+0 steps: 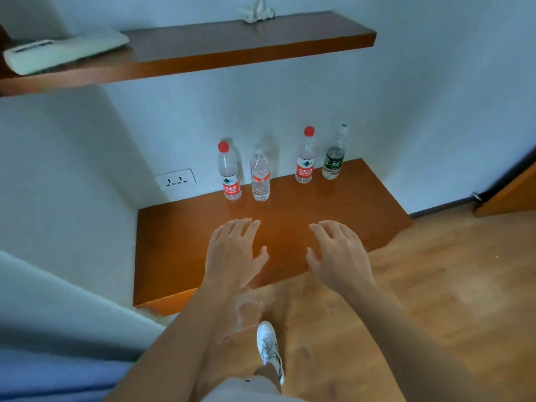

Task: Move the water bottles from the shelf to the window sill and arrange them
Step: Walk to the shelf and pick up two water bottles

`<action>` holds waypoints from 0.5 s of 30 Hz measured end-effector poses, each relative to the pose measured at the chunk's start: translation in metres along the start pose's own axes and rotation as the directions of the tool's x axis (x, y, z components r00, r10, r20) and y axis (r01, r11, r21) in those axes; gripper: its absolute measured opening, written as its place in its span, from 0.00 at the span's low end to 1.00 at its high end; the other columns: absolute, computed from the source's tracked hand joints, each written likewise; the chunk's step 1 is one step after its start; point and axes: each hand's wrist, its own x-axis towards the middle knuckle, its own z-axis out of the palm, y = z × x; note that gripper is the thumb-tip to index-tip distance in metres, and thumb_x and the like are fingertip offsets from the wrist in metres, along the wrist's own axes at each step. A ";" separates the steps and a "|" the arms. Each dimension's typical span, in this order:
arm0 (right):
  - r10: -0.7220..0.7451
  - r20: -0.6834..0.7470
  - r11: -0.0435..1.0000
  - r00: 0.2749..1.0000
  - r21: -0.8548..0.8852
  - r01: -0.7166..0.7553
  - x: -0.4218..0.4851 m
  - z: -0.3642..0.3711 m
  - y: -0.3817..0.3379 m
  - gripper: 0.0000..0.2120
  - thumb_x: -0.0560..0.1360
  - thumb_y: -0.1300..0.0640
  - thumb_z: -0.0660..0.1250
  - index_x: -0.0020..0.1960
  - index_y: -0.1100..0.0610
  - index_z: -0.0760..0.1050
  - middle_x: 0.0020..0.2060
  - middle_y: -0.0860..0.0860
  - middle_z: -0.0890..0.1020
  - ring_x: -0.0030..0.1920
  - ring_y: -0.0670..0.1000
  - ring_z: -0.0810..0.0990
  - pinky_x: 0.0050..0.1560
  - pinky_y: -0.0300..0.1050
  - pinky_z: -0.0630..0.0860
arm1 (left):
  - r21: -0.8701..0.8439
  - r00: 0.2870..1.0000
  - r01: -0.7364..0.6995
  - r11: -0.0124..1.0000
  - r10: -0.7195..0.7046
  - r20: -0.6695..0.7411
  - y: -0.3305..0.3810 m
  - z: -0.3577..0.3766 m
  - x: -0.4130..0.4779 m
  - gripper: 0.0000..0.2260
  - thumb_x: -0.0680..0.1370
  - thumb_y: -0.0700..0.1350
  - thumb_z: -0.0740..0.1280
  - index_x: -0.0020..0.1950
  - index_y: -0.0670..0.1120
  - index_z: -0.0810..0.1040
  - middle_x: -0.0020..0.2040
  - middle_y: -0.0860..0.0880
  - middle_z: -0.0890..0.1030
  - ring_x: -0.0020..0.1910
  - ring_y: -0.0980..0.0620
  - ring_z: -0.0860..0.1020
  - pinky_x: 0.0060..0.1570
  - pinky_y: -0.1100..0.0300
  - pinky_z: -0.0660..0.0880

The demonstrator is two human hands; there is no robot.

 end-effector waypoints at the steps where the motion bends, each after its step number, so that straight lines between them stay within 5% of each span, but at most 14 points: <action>1: -0.010 0.005 1.000 1.000 0.000 0.010 0.021 0.003 0.000 0.25 0.79 0.39 0.61 0.74 0.46 0.66 0.72 0.47 0.72 0.74 0.51 0.68 0.75 0.51 0.64 | 0.004 1.000 0.006 1.000 -0.006 0.005 -0.008 0.003 0.018 0.27 0.78 0.64 0.60 0.75 0.55 0.66 0.73 0.53 0.71 0.73 0.50 0.68 0.72 0.50 0.64; 15: -0.089 0.107 0.993 0.990 0.092 0.079 0.216 0.043 0.007 0.25 0.77 0.42 0.63 0.72 0.49 0.68 0.67 0.48 0.75 0.69 0.51 0.73 0.71 0.51 0.70 | 0.037 0.967 0.229 0.973 -0.231 0.108 -0.108 0.042 0.147 0.24 0.76 0.62 0.64 0.69 0.55 0.73 0.68 0.54 0.77 0.68 0.50 0.74 0.66 0.48 0.73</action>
